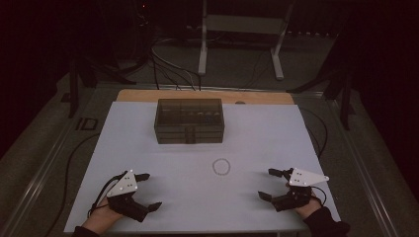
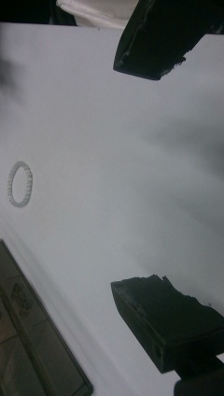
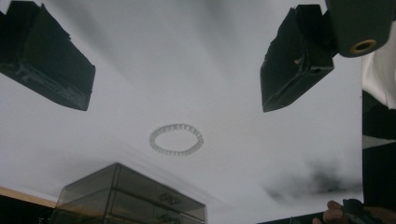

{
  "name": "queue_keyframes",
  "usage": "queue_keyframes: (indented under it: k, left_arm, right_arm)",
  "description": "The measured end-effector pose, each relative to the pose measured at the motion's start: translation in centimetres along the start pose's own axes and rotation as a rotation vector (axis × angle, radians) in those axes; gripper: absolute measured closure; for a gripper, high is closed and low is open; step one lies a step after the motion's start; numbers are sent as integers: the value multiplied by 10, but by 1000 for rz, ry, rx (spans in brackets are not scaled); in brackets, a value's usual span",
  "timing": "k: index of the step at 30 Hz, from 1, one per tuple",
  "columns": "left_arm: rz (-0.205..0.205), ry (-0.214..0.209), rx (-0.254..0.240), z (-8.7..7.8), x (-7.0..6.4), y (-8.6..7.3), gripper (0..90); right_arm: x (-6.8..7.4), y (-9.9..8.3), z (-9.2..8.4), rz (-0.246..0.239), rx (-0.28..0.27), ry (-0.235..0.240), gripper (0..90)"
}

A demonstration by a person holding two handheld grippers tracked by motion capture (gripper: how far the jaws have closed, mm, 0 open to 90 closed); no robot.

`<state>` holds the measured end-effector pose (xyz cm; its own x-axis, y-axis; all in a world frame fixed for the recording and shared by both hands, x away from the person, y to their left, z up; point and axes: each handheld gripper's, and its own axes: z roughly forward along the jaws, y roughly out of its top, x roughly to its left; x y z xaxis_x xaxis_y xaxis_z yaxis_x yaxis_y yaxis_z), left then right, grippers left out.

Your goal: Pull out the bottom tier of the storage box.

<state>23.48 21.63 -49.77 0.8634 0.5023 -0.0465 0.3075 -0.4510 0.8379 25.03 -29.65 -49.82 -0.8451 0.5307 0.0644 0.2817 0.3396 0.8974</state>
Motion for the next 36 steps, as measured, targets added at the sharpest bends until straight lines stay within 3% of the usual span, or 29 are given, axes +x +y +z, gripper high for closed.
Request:
queue_keyframes:
  k: [8,18,36]
  left_arm:
    - [-9,8,-1,-1,-1,0,0]
    - [13,2,4,-2,-4,-1,0]
    - [54,-40,-25,1,-12,8,0]
  right_arm:
    - [-1,0,7,-25,17,-3,105]
    - [2,2,7,-42,14,-11,105]
    - [6,3,7,-45,6,-18,106]
